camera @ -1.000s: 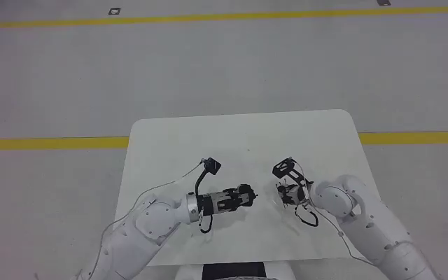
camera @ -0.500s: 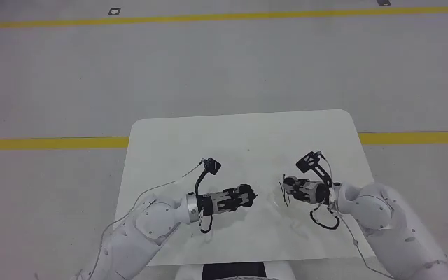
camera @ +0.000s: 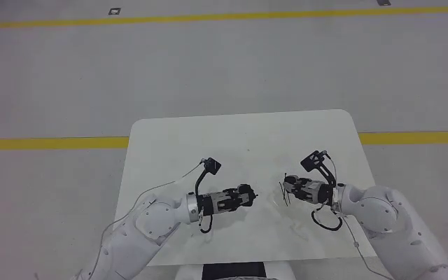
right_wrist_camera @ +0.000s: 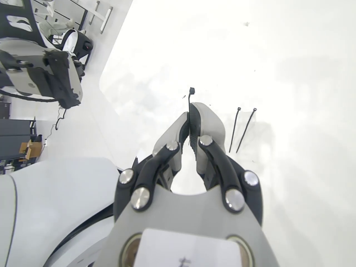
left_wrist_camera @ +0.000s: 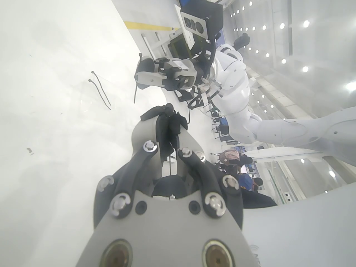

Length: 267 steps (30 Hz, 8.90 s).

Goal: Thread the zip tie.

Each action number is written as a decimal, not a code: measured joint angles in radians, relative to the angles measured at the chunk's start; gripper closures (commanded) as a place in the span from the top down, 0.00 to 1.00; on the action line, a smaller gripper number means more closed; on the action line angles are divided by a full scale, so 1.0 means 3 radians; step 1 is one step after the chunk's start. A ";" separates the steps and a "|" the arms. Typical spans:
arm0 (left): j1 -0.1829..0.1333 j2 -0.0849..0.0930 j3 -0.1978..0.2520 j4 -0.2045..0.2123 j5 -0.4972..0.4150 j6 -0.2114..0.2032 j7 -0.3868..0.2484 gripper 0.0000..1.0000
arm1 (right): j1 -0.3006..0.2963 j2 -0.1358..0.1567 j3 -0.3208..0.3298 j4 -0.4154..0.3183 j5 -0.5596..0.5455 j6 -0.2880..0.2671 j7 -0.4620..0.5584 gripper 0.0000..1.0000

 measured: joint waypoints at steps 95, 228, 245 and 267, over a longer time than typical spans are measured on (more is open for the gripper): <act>0.0000 0.0000 0.0000 0.0000 0.0000 0.0000 0.0000 0.00 | -0.1141 -0.0118 -0.0639 -0.0489 -0.1256 0.0042 -0.3809 0.00; -0.0130 0.0052 0.0179 -0.0055 -0.0288 0.0000 0.0067 0.00 | -0.1088 0.0066 -0.0833 -0.0499 -0.0924 0.0000 -0.4091 0.00; -0.0096 0.0078 0.0160 -0.0031 -0.0114 0.0000 0.0231 0.00 | -0.1230 0.0119 -0.0690 -0.0554 -0.1062 0.0007 -0.4218 0.00; -0.0099 0.0080 0.0162 -0.0035 -0.0098 0.0000 0.0230 0.00 | -0.1232 0.0120 -0.0679 -0.0544 -0.1080 0.0015 -0.4202 0.00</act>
